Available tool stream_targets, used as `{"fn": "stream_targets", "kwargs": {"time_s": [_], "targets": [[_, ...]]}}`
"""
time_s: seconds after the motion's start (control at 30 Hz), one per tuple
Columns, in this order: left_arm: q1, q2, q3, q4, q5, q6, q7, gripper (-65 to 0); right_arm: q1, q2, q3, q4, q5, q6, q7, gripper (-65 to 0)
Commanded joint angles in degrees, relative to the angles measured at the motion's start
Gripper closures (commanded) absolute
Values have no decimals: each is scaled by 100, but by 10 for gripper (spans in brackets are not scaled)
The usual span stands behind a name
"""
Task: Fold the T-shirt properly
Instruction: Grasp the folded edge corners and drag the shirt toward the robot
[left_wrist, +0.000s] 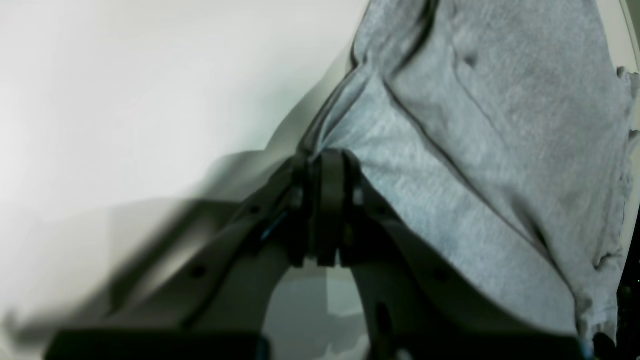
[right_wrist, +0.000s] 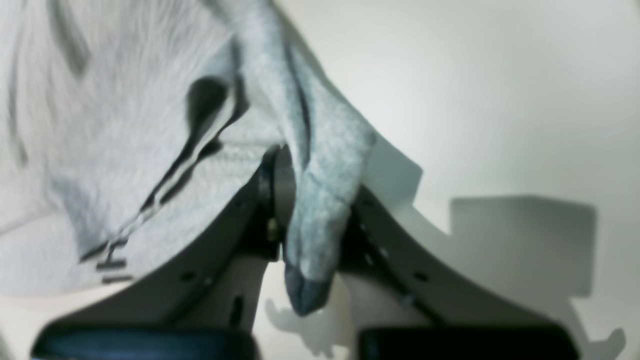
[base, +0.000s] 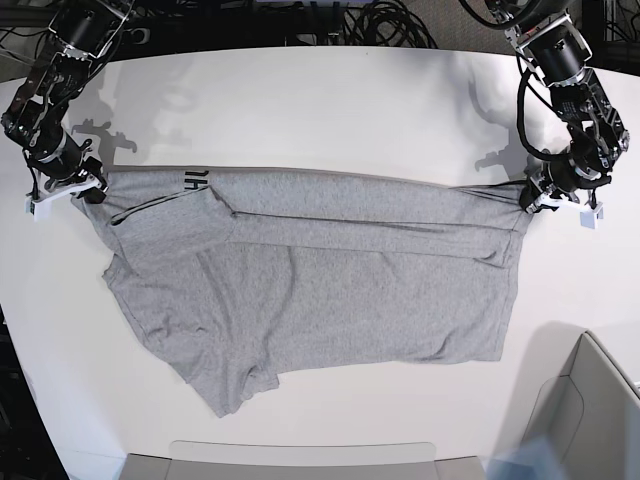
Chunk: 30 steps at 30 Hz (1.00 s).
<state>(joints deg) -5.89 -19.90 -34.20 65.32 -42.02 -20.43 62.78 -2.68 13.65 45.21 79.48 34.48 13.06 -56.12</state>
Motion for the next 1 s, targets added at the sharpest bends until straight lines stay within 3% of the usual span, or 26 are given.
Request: {"fn": "stream_targets", "kwargs": {"time_s": [0.0, 0.5, 0.77, 0.97], "targets": [[-13, -107, -31, 31, 268, 113, -15, -21, 114, 143, 46, 100, 11, -9, 148, 0], [277, -107, -13, 48, 268, 113, 56, -21, -273, 143, 28, 153, 29, -9, 139, 0], [963, -80, 22, 1007, 268, 122, 56, -21, -607, 143, 37, 214, 64, 0, 139, 0], [1473, -80, 22, 1525, 294, 130, 56, -21, -1284, 90, 37, 1085, 504, -9, 130, 0]]}}
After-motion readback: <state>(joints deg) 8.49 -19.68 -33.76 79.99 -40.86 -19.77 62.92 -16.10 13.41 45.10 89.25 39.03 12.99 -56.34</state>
